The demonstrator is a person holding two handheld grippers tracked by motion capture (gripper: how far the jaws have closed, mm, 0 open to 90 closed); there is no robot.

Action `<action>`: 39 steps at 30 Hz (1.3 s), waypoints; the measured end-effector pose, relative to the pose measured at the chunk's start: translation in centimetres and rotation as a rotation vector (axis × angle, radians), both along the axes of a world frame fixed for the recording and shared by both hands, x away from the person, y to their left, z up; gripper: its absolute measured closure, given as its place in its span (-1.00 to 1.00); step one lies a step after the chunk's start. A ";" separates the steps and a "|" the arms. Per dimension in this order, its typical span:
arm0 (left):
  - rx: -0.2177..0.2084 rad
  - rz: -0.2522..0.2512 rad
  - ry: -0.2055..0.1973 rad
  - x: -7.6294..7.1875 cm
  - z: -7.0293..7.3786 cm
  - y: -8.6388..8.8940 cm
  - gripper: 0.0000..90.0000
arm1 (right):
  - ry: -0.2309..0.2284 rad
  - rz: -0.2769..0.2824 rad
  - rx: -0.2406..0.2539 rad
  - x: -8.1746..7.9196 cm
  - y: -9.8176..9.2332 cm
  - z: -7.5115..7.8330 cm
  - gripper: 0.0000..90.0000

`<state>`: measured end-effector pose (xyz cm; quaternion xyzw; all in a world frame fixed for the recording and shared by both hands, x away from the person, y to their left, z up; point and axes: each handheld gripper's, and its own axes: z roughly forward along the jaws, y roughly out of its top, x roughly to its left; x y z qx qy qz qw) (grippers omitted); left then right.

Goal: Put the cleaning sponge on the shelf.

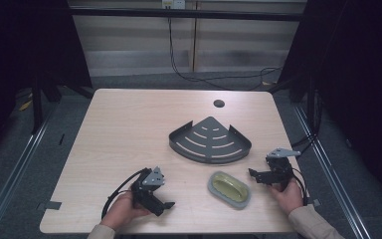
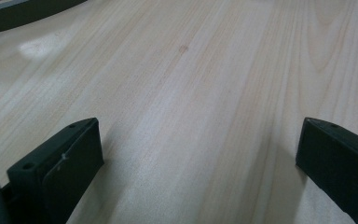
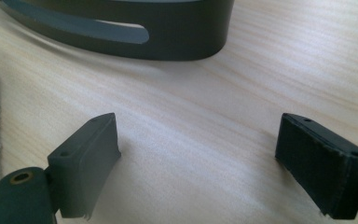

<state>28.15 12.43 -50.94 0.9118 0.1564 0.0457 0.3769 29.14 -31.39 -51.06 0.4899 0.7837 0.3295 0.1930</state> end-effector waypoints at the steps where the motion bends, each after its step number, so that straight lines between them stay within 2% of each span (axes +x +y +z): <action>1: 0.000 0.000 0.000 0.0 0.0 0.0 -1.00 | 0.025 0.002 -0.008 0.1 0.0 0.2 -0.72; 5: -0.001 0.001 0.000 0.0 0.0 0.0 -1.00 | 0.090 0.030 -0.044 0.3 0.5 0.9 -0.69; 6: -0.001 0.001 0.000 0.0 0.0 0.0 -1.00 | 0.090 0.030 -0.044 0.3 0.5 0.9 -0.69; 7: -0.002 0.000 0.000 0.0 0.0 0.0 -1.00 | 0.136 0.052 -0.055 0.5 0.7 1.4 -0.54; 9: 0.000 -0.002 -0.001 0.0 0.0 0.0 -1.00 | 0.156 0.080 -0.053 0.5 1.0 2.1 -0.43; 11: 0.000 -0.002 -0.001 0.0 0.0 0.0 -1.00 | 0.150 0.084 -0.080 0.5 1.4 3.1 -0.49; 13: 0.000 -0.002 -0.001 0.0 0.0 0.0 -1.00 | 0.157 0.106 -0.096 0.6 1.9 4.1 -0.41; 14: 0.000 -0.002 -0.001 0.0 0.0 0.0 -1.00 | 0.157 0.106 -0.096 0.6 1.9 4.1 -0.41; 15: 0.000 -0.002 -0.001 0.0 0.0 0.0 -1.00 | 0.170 0.111 -0.093 0.6 2.3 5.1 -0.41; 19: 0.000 -0.002 -0.002 0.0 0.0 0.0 -1.00 | 0.225 0.120 -0.067 0.7 3.2 6.5 -0.37; 22: -0.004 0.002 0.000 0.0 0.0 0.0 -1.00 | 0.242 0.135 -0.071 0.8 3.6 7.2 -0.33; 23: 0.000 -0.002 -0.001 0.0 0.0 0.0 -1.00 | 0.256 0.154 -0.090 0.7 4.1 7.8 -0.32; 27: 0.000 -0.002 -0.001 0.0 0.0 0.0 -1.00 | 0.274 0.191 -0.142 0.5 5.1 8.7 -0.28; 31: 0.000 -0.001 -0.001 0.0 0.0 0.0 -1.00 | 0.297 0.225 -0.171 0.4 6.0 9.3 -0.28; 39: 0.000 -0.002 -0.001 0.0 0.0 0.0 -1.00 | 0.314 0.282 -0.205 0.2 7.6 10.5 -0.24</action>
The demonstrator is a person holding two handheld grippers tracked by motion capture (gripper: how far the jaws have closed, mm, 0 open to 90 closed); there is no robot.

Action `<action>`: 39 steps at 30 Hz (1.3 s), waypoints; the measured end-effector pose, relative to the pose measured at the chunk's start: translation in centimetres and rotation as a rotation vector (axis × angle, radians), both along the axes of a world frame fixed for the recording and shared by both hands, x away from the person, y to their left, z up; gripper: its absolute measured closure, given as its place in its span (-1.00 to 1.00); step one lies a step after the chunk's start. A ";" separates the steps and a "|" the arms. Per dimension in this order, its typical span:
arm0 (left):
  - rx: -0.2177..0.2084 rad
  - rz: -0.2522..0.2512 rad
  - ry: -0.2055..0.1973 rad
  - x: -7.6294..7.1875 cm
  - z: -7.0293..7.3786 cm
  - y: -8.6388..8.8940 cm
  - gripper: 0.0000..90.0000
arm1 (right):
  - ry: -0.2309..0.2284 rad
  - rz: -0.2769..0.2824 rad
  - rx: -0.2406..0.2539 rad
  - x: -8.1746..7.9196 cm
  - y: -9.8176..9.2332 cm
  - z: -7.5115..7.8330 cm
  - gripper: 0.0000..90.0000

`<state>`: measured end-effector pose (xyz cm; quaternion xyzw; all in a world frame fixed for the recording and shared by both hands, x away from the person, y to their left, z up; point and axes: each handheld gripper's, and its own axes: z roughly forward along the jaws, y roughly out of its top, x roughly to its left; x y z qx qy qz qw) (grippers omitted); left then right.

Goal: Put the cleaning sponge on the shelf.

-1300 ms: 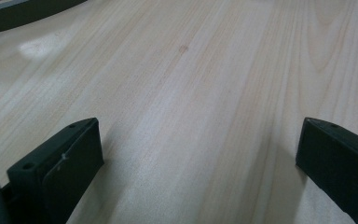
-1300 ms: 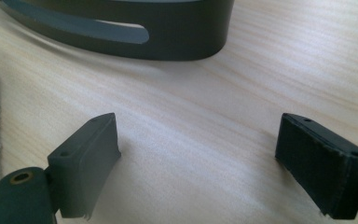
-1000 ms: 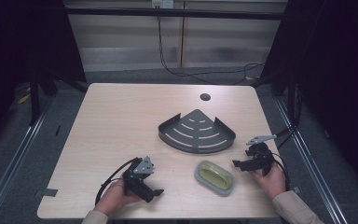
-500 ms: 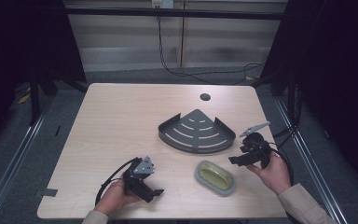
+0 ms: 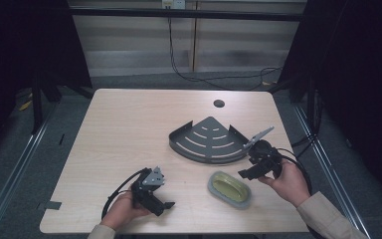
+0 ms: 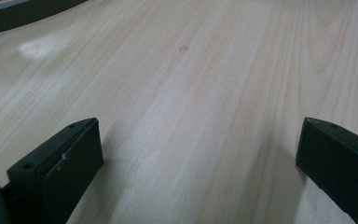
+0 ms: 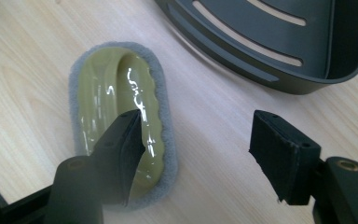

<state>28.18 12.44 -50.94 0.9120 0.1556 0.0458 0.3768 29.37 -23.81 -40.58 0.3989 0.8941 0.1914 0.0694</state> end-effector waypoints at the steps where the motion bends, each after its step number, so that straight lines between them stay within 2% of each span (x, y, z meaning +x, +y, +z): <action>1: 0.000 0.000 0.000 0.0 0.0 0.0 -1.00 | 0.000 0.000 0.000 0.0 0.0 0.0 -0.24; 8: -0.004 0.004 0.002 0.0 0.0 0.0 -1.00 | 0.042 0.049 -0.029 -0.2 1.7 0.6 -0.16; 18: -0.004 0.004 0.002 0.0 0.0 0.0 -1.00 | 0.096 0.119 -0.034 -0.4 3.7 0.8 -0.09; 24: 0.000 -0.001 -0.001 0.0 0.0 0.0 -1.00 | 0.117 0.183 -0.067 -0.7 4.5 0.5 0.00; 27: 0.000 -0.001 0.000 0.0 0.0 0.0 -1.00 | 0.126 0.195 -0.068 -0.7 4.7 0.4 0.02; 32: 0.000 -0.001 -0.001 0.0 0.0 0.0 -1.00 | 0.151 0.226 -0.099 -0.8 5.3 0.1 0.09; 39: -0.003 0.003 0.001 0.0 0.0 0.0 -1.00 | 0.174 0.238 -0.128 -0.9 5.5 -0.5 0.15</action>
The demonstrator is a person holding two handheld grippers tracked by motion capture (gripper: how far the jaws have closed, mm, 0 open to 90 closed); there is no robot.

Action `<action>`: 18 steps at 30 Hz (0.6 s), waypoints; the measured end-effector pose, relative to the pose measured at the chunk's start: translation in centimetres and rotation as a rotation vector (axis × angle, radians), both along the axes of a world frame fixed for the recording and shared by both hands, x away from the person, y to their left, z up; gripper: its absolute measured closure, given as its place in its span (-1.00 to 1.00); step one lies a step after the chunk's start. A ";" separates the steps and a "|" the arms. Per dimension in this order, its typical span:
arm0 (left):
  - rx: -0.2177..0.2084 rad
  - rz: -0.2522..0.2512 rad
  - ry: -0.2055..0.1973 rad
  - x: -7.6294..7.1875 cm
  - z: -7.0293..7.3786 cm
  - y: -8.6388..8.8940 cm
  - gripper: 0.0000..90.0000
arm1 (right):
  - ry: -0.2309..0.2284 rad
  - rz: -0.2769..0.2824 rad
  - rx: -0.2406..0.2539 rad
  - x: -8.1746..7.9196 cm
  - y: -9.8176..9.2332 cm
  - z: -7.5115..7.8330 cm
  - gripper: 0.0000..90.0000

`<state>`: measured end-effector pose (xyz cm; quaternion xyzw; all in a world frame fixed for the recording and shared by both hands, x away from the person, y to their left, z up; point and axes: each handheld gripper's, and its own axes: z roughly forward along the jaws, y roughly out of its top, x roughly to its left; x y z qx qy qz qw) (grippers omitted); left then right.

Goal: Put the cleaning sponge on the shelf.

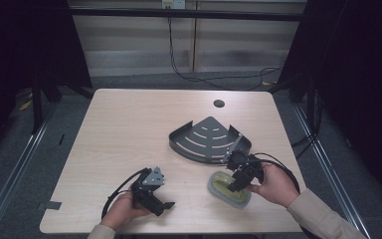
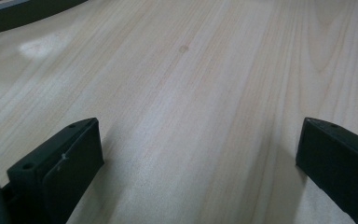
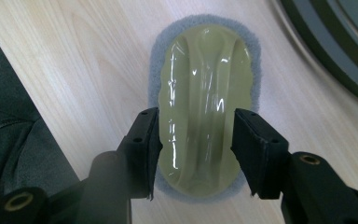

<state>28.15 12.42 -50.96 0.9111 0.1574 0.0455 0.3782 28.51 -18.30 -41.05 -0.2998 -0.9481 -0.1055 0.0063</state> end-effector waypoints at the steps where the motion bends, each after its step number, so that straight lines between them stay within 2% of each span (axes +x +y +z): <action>1: 0.000 0.000 0.000 0.0 0.0 0.0 -1.00 | 0.006 0.004 -0.002 0.0 0.0 -0.1 0.16; 9: 0.004 -0.003 -0.001 0.0 0.0 0.0 -1.00 | 0.027 0.015 -0.036 -0.1 0.2 -0.8 0.26; 15: 0.003 -0.003 -0.002 0.0 0.0 0.0 -1.00 | 0.037 0.008 -0.067 0.1 0.2 -0.8 0.56; 18: 0.000 0.000 0.000 0.0 0.0 0.0 -1.00 | 0.028 0.000 -0.068 0.1 0.2 -0.6 0.58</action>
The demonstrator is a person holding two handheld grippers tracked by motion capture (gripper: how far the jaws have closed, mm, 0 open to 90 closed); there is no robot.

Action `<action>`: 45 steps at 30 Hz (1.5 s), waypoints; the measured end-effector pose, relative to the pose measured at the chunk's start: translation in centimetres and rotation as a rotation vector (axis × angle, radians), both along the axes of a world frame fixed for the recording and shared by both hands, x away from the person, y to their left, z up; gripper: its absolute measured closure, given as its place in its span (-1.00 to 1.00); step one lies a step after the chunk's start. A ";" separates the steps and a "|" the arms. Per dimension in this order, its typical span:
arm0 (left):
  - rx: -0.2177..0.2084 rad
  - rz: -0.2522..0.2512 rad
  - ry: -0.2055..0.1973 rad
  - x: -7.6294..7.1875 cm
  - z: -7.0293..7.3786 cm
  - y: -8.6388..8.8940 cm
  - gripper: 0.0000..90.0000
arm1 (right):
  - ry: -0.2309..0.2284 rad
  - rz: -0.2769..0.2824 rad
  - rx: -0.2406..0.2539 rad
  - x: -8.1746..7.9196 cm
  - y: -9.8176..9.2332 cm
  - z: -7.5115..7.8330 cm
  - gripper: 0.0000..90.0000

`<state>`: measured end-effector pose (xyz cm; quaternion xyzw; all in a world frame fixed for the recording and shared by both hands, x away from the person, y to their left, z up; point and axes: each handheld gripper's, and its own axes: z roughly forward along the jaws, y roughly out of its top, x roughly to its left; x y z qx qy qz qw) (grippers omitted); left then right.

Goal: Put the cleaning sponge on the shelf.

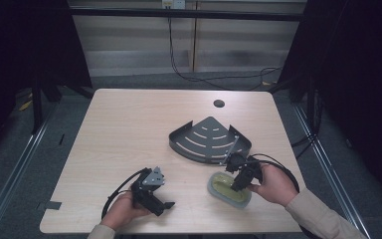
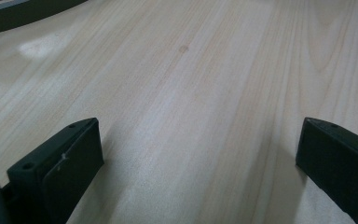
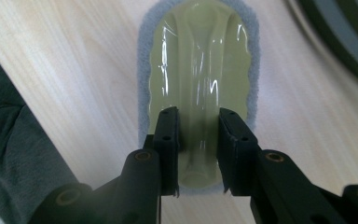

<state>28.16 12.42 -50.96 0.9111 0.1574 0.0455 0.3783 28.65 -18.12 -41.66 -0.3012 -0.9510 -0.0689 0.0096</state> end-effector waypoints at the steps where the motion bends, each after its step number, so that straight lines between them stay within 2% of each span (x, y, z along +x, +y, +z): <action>1: 0.000 0.000 0.000 0.0 0.0 0.0 -1.00 | 0.003 0.001 0.003 0.2 -0.1 0.3 0.58; 6: 0.003 -0.004 -0.002 0.0 0.0 0.0 -1.00 | -0.004 0.000 0.007 0.4 -0.2 1.2 0.58; 22: 0.004 -0.006 -0.005 0.0 0.0 0.0 -1.00 | 0.021 0.009 0.007 1.4 -0.3 3.5 0.58; 45: 0.000 -0.001 -0.002 0.0 0.0 0.0 -1.00 | -0.009 0.006 0.005 3.4 0.1 6.9 0.58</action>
